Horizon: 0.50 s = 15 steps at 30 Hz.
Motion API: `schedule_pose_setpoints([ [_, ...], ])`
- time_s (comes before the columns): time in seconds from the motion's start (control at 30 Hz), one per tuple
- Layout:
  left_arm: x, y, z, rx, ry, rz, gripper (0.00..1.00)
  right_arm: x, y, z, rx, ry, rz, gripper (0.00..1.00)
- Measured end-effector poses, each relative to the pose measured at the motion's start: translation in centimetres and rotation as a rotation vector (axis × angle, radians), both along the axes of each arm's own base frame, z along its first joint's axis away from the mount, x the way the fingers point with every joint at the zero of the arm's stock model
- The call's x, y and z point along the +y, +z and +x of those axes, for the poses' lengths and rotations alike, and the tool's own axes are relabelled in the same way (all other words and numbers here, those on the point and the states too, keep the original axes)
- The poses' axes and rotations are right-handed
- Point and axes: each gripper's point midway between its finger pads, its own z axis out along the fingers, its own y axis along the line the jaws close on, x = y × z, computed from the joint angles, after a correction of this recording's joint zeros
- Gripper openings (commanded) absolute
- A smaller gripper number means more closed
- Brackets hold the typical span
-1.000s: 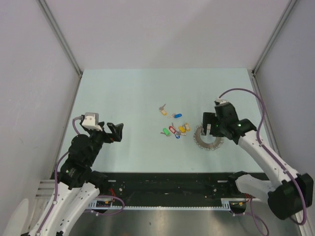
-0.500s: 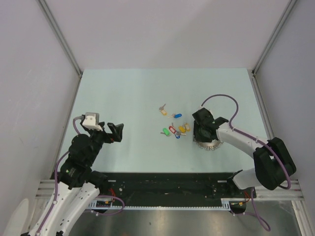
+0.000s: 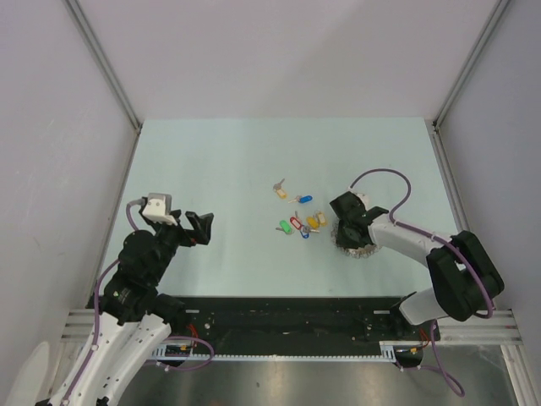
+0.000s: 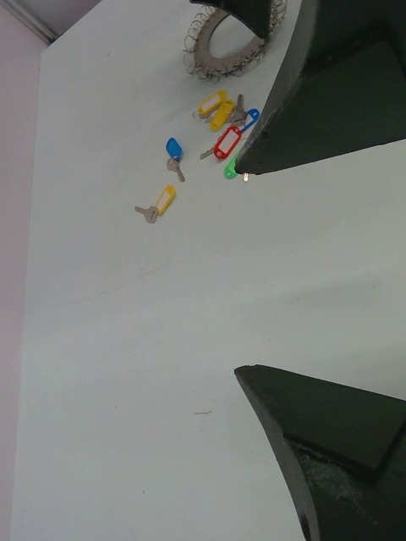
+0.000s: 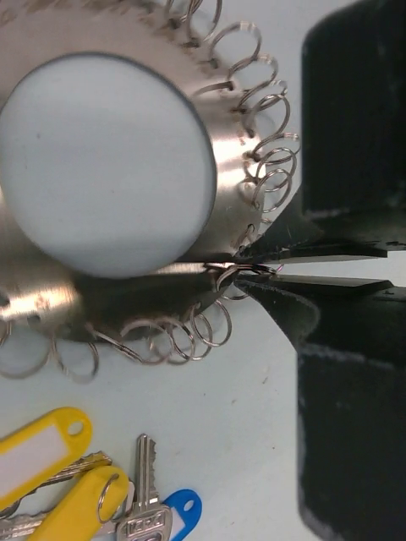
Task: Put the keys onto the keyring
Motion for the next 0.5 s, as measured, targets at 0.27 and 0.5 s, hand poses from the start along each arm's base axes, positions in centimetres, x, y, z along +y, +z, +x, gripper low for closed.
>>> schedule_pose_setpoints([
  [0.27,-0.1,-0.4,0.2,0.017,-0.002,0.007,1.00,-0.9,2.3,0.0,-0.080,-0.006,-0.003,0.00],
  [0.5,-0.2,-0.8,0.4,0.034,-0.002,0.014,1.00,-1.1,7.3,0.0,-0.236,0.044,0.030,0.00],
])
